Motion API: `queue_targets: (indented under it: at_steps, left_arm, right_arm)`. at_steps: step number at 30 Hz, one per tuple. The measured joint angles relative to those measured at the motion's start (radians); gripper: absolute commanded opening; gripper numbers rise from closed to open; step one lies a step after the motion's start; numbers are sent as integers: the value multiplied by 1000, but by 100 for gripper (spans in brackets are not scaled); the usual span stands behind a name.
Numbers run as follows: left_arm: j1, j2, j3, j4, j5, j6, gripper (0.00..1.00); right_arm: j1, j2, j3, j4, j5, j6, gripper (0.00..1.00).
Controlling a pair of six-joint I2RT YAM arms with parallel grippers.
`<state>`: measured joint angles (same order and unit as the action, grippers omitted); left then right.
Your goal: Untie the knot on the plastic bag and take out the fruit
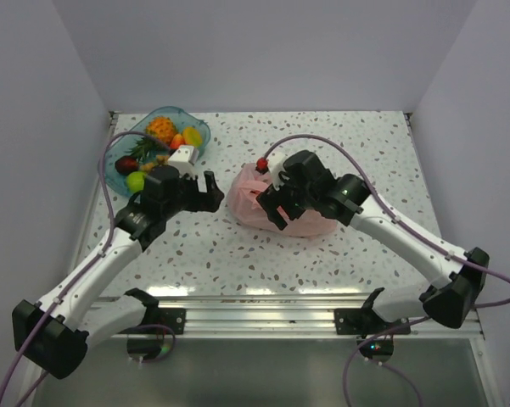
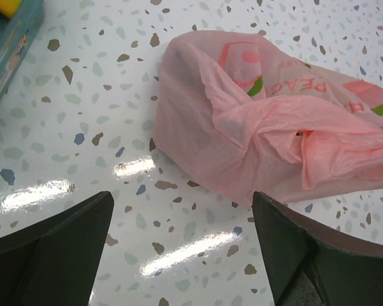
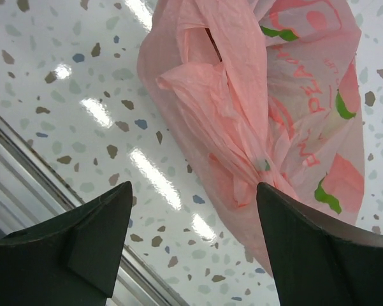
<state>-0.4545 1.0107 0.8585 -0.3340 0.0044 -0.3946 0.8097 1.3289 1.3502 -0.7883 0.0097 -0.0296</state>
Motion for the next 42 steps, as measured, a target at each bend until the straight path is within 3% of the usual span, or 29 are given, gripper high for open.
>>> queue_targets:
  at_steps: [11,17,18,22,26,37,42]
  left_arm:
    - [-41,15,5,-54,-27,15,97]
    - [-66,12,-2,-50,-27,10,97]
    - [-72,12,-3,-50,-27,9,97]
    - [-92,13,-3,-49,-27,10,98]
    - [-98,23,0,-50,-27,13,98]
    - [-145,137,121,-25,-9,125,100]
    - [-202,232,209,-14,55,248,100]
  right_arm:
    - [92,140,48,50,274,-121,79]
    - [96,143,-24,117,343,-111,50]
    - [96,143,-39,124,346,-106,39]
    - [96,140,-87,132,348,-84,13]
    - [96,90,-141,148,346,-42,4]
    - [96,-261,-380,339,281,178,1]
    - [96,-322,-468,407,280,277,0]
